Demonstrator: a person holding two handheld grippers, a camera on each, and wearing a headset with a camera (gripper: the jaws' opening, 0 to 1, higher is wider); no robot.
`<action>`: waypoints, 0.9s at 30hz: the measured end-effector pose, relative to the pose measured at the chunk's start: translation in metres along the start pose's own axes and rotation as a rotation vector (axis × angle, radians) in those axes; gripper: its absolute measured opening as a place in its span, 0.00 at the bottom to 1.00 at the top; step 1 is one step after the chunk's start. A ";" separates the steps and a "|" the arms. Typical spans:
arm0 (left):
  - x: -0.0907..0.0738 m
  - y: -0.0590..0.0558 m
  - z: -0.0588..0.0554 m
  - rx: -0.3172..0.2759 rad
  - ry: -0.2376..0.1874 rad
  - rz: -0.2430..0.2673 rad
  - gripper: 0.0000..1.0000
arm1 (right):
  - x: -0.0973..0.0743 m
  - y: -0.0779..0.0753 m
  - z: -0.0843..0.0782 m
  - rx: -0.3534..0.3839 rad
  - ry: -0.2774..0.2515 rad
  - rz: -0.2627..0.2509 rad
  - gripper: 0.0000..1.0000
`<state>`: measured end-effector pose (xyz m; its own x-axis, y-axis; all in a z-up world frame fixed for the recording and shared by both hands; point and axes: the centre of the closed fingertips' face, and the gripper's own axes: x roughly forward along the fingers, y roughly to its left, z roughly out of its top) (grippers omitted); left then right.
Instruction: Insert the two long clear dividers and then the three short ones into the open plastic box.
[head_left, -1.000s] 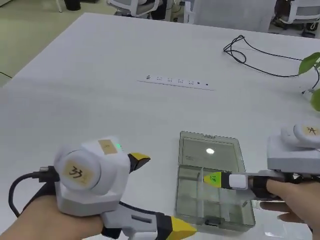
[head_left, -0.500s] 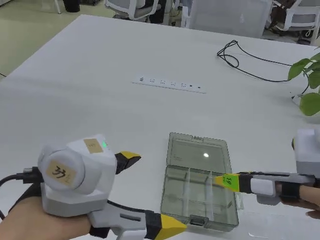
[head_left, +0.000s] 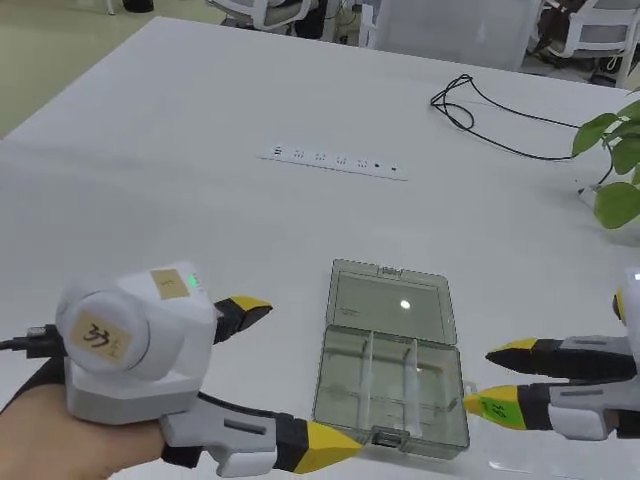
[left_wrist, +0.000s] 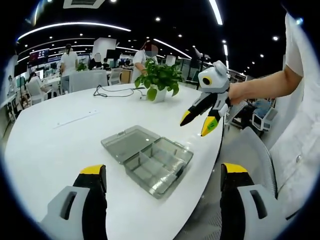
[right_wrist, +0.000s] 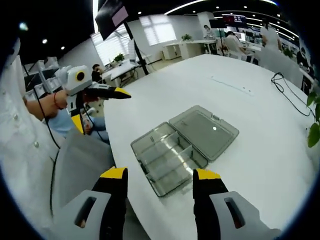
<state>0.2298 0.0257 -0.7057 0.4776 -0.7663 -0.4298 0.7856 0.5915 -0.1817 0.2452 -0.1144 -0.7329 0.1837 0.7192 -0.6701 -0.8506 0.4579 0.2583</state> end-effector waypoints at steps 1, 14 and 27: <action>0.000 0.000 0.000 0.000 0.000 -0.001 0.97 | 0.000 -0.002 -0.005 -0.031 0.019 -0.001 0.57; -0.003 0.001 -0.004 -0.005 -0.005 -0.004 0.97 | 0.010 -0.028 -0.061 -0.378 0.268 0.031 0.63; -0.005 0.001 -0.005 -0.016 -0.007 0.005 0.97 | 0.018 -0.055 -0.110 -0.574 0.483 0.091 0.50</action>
<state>0.2263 0.0315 -0.7087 0.4839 -0.7652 -0.4247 0.7771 0.5989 -0.1937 0.2410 -0.1842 -0.8361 -0.0230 0.3720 -0.9280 -0.9994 -0.0308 0.0125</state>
